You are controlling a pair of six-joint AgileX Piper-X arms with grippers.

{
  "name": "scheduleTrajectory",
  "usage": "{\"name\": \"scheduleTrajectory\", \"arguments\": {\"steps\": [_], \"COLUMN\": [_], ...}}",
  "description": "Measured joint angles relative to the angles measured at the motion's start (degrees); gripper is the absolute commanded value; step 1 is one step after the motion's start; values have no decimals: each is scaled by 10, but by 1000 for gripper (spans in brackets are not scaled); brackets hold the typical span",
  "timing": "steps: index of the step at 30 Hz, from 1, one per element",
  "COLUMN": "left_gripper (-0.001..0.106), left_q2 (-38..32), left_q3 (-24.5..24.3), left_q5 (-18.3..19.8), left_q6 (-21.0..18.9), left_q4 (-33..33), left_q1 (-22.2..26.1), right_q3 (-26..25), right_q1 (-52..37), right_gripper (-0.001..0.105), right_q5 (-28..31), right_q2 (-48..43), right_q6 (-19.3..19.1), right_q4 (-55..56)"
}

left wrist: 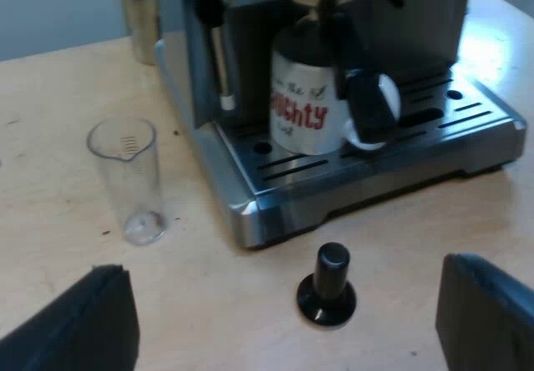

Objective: Remove mug from coffee machine

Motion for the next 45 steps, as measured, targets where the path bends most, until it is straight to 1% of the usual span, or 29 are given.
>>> {"name": "scheduleTrajectory", "arguments": {"steps": [2,4,8,10,14,19,23,25,29,30,32,34,36,39,41,42,43,45], "left_gripper": [87,87,87,87,87,87,87,87,87,87,87,87,87,87,87,87,87,87], "left_q2": [16,34,60,79,108,155,183,197,206,208,207,207,207,207,207,207,207,207], "left_q3": [-5,-9,-10,-10,-10,-10,-10,-10,-10,-10,-10,-10,-10,-10,-10,-10,-10,-10], "left_q5": [0,0,2,8,14,21,23,24,23,23,23,23,24,24,24,24,24,24], "left_q6": [0,-1,-1,-3,-3,-3,-3,-3,-3,-3,-3,-3,-3,-3,-3,-3,-3,-3], "left_q4": [-9,-23,-49,-73,-104,-139,-155,-158,-158,-158,-158,-158,-158,-158,-158,-158,-158,-158], "left_q1": [-13,-31,-51,-60,-73,-92,-110,-116,-116,-116,-116,-116,-116,-116,-116,-116,-116,-116], "right_q3": [-8,-20,-37,-46,-51,-51,-51,-51,-52,-52,-52,-52,-48,-46,-46,-46,-46,-46], "right_q1": [8,24,49,71,109,186,239,278,330,346,365,387,399,410,417,421,424,424], "right_gripper": [49,49,49,49,49,49,49,49,50,52,59,71,75,73,67,60,58,58], "right_q5": [-17,-31,-41,-49,-54,-55,-27,2,35,47,70,97,102,104,107,108,113,117], "right_q2": [14,39,75,100,136,190,224,248,287,303,325,360,384,410,427,443,463,491], "right_q6": [0,-9,-10,-11,-11,-11,-11,-11,-11,-11,-9,6,14,24,35,41,45,47], "right_q4": [-8,-21,-35,-46,-72,-113,-140,-163,-201,-213,-231,-255,-274,-294,-306,-322,-340,-363]}}
